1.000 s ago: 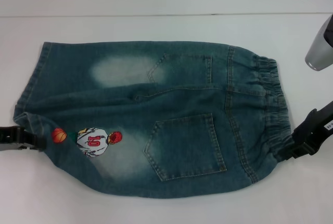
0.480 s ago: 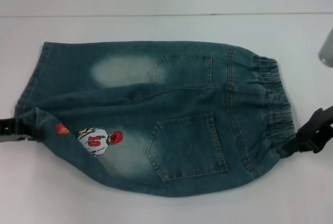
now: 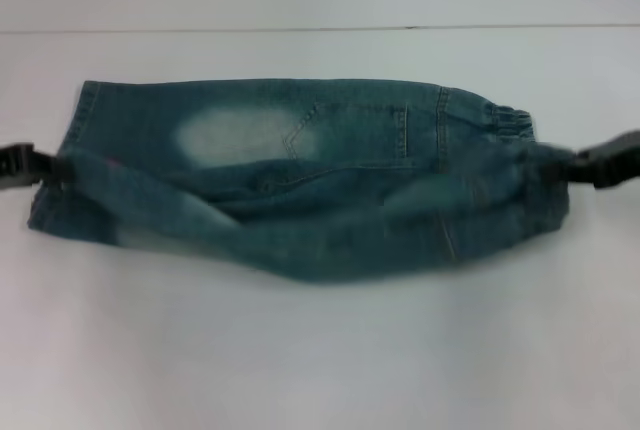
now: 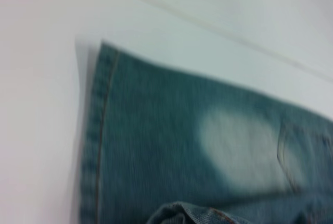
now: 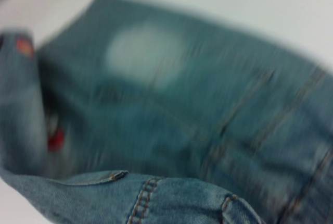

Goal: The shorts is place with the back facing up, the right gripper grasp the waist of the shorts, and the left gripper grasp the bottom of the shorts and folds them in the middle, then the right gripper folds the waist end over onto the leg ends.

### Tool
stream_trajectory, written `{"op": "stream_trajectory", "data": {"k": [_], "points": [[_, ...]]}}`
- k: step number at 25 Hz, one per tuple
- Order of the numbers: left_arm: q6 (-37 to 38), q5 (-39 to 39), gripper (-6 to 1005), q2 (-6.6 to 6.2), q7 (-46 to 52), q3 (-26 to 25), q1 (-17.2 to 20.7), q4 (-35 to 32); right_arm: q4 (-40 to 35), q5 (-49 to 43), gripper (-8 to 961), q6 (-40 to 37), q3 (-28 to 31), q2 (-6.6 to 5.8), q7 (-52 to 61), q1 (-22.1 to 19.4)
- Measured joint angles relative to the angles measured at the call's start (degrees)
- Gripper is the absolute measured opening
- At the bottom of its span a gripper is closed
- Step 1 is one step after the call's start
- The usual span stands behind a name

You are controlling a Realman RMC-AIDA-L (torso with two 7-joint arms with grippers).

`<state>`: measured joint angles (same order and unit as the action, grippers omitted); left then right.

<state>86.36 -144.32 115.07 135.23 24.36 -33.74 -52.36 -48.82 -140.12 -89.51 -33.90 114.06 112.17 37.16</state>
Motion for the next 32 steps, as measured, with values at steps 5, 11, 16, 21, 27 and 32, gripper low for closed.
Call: {"op": "stream_trajectory", "data": {"k": [5,11,16,21,27,32], "points": [[-8.6,2.6,59,-0.03,0.2,0.3,-1.5,2.0,6.3,9.6,53,9.2,1.1,0.85,-4.5,-0.9],[-18.7,3.5,59,0.31,-0.3,3.4,-3.1,4.8,15.8,19.2,53,21.2,1.0,1.84,-11.0,-0.3],[-26.1,3.5,59,1.37,-0.3,6.1,-3.6,6.0,18.5,24.2,53,33.3,0.7,5.01,-17.3,0.4],[-32.0,3.6,59,1.85,-0.2,7.9,-4.4,7.9,23.5,27.4,51,40.6,0.6,5.63,-22.4,2.9],[-37.1,3.6,58,2.73,-0.3,8.4,-5.1,9.5,27.8,34.6,49,44.8,0.6,5.75,-30.0,4.3],[-39.4,3.4,58,2.96,-0.1,8.7,-5.4,10.8,29.1,39.7,49,45.5,0.6,5.81,-34.7,4.5]]}}
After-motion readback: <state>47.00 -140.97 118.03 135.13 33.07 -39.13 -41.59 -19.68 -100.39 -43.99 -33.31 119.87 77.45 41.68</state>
